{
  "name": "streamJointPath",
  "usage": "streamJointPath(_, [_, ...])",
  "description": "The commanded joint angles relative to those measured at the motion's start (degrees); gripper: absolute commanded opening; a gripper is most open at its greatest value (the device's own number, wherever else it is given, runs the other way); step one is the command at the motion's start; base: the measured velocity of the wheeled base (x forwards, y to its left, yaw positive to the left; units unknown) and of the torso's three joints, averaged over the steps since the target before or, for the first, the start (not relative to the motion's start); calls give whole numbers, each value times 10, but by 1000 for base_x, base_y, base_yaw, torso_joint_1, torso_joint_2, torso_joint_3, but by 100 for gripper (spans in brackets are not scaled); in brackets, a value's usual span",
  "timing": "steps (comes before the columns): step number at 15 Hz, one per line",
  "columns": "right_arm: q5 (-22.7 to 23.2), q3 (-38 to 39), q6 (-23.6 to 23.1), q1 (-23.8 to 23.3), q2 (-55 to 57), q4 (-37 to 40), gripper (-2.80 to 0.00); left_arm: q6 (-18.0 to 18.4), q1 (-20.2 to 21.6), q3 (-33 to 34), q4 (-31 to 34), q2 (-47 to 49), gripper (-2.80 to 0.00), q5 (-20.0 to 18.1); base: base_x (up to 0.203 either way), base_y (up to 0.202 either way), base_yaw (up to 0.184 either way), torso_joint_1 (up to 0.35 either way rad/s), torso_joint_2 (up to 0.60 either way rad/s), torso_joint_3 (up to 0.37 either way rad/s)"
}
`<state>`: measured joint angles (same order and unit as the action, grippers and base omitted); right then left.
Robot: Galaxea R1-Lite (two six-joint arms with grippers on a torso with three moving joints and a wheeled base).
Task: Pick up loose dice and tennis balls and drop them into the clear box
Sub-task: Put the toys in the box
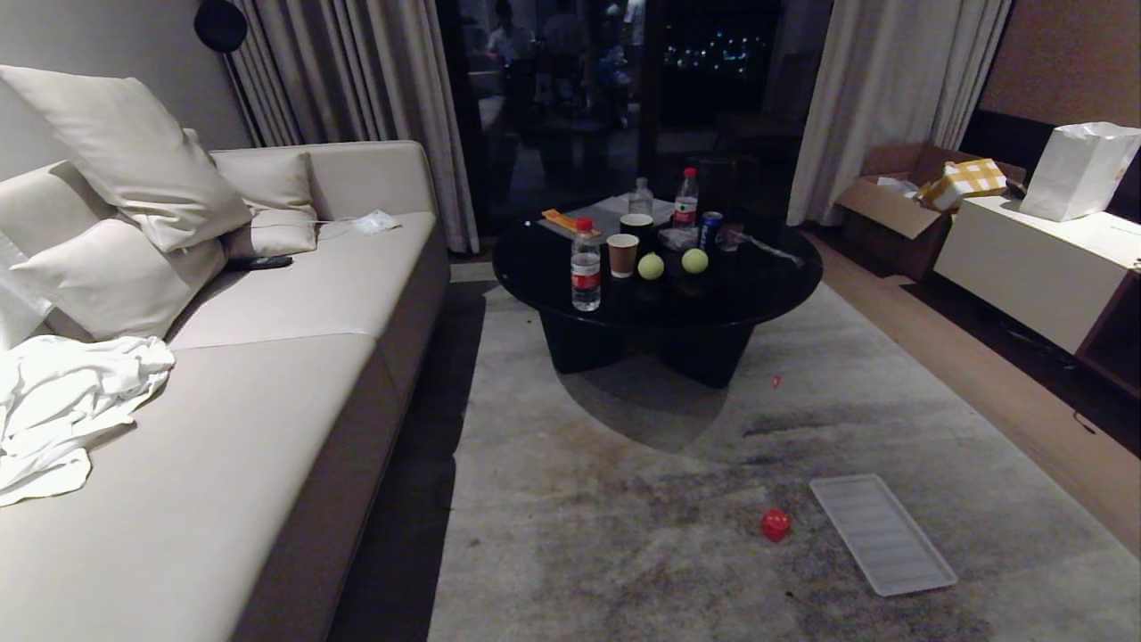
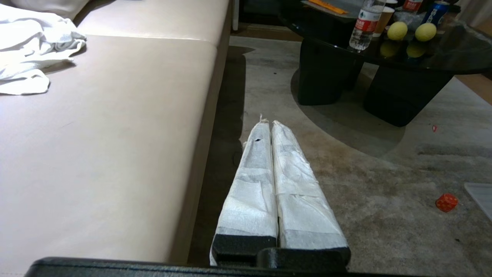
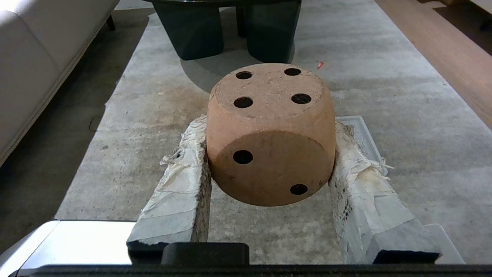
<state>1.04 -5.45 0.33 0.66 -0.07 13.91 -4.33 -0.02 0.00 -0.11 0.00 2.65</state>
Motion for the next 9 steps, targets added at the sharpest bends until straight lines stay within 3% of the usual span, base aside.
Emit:
streamJointPath(1, [0,0,0,0,1,1,-280,-2,0,1,-1,0,-280,1,0,0,0,0,7,29])
streamJointPath(9, [0,0,-1,0,1,1,-280,0,0,1,-1,1,-280,-1,0,0,0,0,0,0])
